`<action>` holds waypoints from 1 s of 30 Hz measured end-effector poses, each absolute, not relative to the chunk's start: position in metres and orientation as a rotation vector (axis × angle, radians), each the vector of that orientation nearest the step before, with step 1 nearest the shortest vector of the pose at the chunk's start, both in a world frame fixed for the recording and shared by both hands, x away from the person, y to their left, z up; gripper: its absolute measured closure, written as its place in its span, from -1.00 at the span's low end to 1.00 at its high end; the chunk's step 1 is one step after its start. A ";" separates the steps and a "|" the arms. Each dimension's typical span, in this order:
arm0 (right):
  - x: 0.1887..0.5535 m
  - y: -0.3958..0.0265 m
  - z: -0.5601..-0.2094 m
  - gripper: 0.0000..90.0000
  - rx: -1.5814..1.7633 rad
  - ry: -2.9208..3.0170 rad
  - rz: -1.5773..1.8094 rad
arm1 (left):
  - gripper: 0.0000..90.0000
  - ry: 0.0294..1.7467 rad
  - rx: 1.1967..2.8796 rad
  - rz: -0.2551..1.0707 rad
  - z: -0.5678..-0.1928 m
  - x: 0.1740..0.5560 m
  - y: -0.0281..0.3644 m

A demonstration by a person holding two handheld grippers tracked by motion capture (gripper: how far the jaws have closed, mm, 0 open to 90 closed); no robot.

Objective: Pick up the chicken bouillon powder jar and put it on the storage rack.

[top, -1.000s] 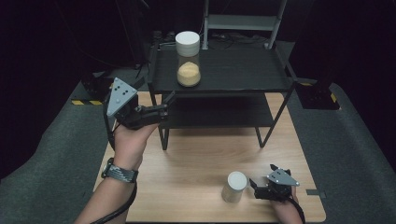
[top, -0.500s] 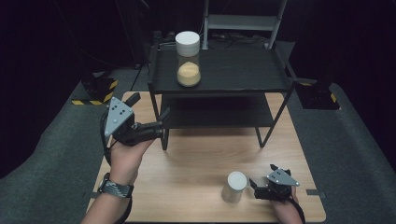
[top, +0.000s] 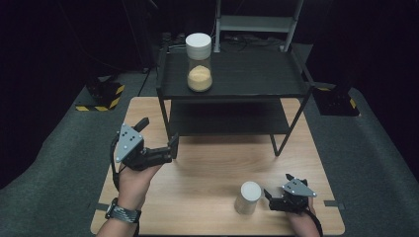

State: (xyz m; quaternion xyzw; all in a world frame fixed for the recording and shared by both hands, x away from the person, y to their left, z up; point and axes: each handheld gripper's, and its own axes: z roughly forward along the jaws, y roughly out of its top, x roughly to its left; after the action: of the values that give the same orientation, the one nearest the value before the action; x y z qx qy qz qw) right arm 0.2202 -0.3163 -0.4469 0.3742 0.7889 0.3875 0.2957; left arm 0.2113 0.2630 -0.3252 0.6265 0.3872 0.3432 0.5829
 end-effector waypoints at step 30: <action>0.220 -0.313 -0.447 -1.00 0.983 2.101 1.013 | -0.99 1.034 1.583 0.683 -0.428 0.198 0.271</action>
State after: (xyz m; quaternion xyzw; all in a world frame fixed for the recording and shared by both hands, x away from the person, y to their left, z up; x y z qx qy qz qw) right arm 0.2196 -0.3135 -0.4467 0.3703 0.7918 0.3816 0.3005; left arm 0.1982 0.2708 -0.4281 0.6649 0.4343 0.2868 0.5358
